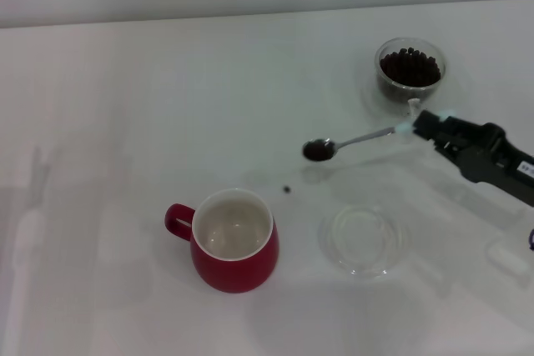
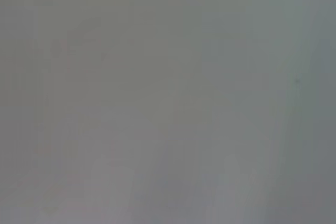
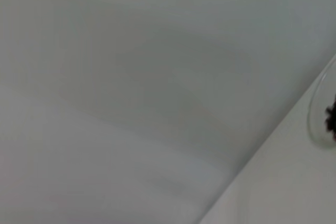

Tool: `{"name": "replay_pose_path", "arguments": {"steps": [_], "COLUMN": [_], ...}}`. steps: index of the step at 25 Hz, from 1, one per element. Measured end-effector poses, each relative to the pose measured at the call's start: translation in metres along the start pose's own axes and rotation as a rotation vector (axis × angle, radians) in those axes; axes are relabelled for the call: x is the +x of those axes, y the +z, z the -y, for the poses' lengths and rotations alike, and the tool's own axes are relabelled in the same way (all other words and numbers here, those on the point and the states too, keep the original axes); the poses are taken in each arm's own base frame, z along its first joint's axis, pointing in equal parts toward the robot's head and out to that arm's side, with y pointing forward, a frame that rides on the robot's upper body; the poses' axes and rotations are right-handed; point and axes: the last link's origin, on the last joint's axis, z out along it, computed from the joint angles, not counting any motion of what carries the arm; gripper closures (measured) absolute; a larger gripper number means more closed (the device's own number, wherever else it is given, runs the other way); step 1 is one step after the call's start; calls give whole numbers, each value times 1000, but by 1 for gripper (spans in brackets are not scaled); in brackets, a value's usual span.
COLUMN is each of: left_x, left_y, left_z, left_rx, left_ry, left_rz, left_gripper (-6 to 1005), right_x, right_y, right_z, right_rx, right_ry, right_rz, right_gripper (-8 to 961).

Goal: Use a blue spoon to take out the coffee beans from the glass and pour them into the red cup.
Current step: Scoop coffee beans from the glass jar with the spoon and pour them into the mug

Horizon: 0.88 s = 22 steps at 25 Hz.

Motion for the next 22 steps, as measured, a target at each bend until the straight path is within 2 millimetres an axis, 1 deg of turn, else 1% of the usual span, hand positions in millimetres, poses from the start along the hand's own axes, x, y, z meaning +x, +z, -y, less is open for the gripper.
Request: {"name": "replay_pose_path", "arguments": {"steps": [8, 13, 17, 22], "left_x": [0, -1, -2, -1], "left_y": [0, 1, 2, 2], "left_z": [-1, -1, 1, 2], "left_rx": [0, -2, 0, 5], "left_ry": [-1, 0, 4, 7], "left_rz": [1, 8, 14, 15], "left_gripper": [201, 202, 202, 202], "right_x": [11, 15, 22, 24], "right_y": [7, 8, 14, 17], "right_z": [-9, -9, -10, -9], "right_rx": [-55, -59, -61, -54], "right_ry": [-1, 6, 9, 6], "right_rz": [-71, -91, -123, -139], "right_gripper": [784, 783, 783, 782]}}
